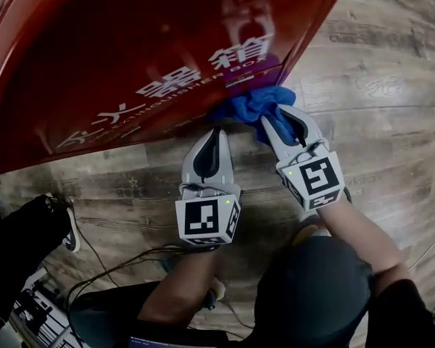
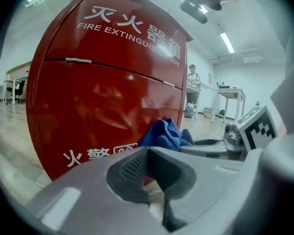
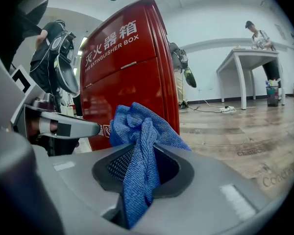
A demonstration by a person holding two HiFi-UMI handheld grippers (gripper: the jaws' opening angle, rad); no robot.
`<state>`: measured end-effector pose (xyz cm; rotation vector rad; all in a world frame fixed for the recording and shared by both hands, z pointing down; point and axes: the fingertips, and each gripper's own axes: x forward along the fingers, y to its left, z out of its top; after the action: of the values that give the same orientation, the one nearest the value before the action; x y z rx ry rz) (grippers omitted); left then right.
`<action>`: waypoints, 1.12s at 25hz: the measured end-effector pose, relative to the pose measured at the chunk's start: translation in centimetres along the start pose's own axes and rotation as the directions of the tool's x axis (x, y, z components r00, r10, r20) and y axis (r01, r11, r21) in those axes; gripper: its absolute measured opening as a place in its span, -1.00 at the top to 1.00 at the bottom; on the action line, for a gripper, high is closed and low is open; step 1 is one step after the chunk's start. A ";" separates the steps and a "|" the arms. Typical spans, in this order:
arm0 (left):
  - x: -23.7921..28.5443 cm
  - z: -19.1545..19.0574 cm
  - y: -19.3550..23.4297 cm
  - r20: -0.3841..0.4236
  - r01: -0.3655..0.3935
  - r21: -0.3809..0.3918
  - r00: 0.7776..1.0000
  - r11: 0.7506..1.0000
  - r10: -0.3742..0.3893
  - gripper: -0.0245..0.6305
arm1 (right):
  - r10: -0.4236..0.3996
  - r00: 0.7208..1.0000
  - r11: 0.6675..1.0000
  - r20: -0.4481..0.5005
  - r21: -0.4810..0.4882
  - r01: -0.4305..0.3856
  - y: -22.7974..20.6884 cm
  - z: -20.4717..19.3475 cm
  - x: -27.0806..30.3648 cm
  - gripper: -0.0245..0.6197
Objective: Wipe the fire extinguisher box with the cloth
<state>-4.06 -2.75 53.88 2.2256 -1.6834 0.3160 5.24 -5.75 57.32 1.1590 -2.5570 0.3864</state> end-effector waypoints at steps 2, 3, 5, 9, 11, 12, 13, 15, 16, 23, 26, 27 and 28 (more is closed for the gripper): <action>0.5 -0.4 0.1 -0.009 -0.001 0.007 1.000 1.000 0.001 0.92 | 0.008 1.000 1.000 -0.003 -0.005 -0.008 -0.2 -0.4 0.4 0.58; 0.7 -0.5 0.2 -0.009 -0.006 0.008 1.000 1.000 0.006 0.92 | 0.012 1.000 1.000 0.002 -0.007 -0.012 -0.3 -0.3 0.5 0.58; 1.1 -0.2 0.5 0.002 -0.019 0.010 1.000 1.000 0.019 0.92 | 0.022 1.000 1.000 0.016 -0.013 -0.022 -0.3 0.2 0.5 0.58; 1.0 1.8 0.1 0.041 -0.017 0.017 0.999 1.000 0.016 0.92 | 0.034 0.999 0.999 0.038 -0.012 -0.033 -0.2 1.4 -0.1 0.58; 0.6 3.4 -0.1 0.063 -0.011 0.018 0.998 1.000 0.010 0.92 | 0.035 0.997 0.999 0.063 -0.016 -0.034 0.0 3.3 -0.8 0.58; 0.3 4.3 -0.3 0.072 -0.010 0.017 0.997 1.000 0.009 0.92 | 0.037 0.996 0.999 0.080 -0.020 -0.035 0.1 4.6 -1.3 0.58; -0.1 5.4 -0.6 0.078 -0.009 0.015 0.997 1.000 0.008 0.92 | 0.039 0.995 0.999 0.096 -0.024 -0.037 0.1 6.1 -1.9 0.58; -1.0 7.5 -1.5 0.092 -0.006 0.015 0.996 1.000 0.005 0.92 | 0.048 0.991 0.998 0.122 -0.034 -0.044 0.2 9.2 -3.2 0.58; -1.5 8.8 -1.9 0.105 -0.002 0.021 0.994 1.000 -0.001 0.92 | 0.057 0.989 0.998 0.139 -0.041 -0.052 0.2 10.9 -3.9 0.58; -4.7 18.4 -4.9 0.220 0.052 0.079 0.973 0.996 -0.068 0.92 | 0.157 0.934 0.983 0.321 -0.145 -0.116 2.0 22.7 -8.3 0.58; -6.1 21.5 -5.2 0.269 0.046 0.089 0.961 0.995 -0.068 0.92 | 0.157 0.930 0.984 0.332 -0.137 -0.117 2.7 25.1 -9.7 0.58; -6.4 22.1 -5.2 0.278 0.042 0.092 0.958 0.995 -0.066 0.92 | 0.152 0.933 0.985 0.327 -0.134 -0.113 2.8 25.5 -10.0 0.58; -6.7 22.5 -5.2 0.281 0.040 0.098 0.957 0.994 -0.066 0.92 | 0.150 0.931 0.985 0.333 -0.132 -0.112 3.0 25.9 -10.3 0.58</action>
<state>-1.42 -4.31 30.05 2.4775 -1.7765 0.0619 5.12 -6.30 29.26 1.0996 -2.9231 0.0714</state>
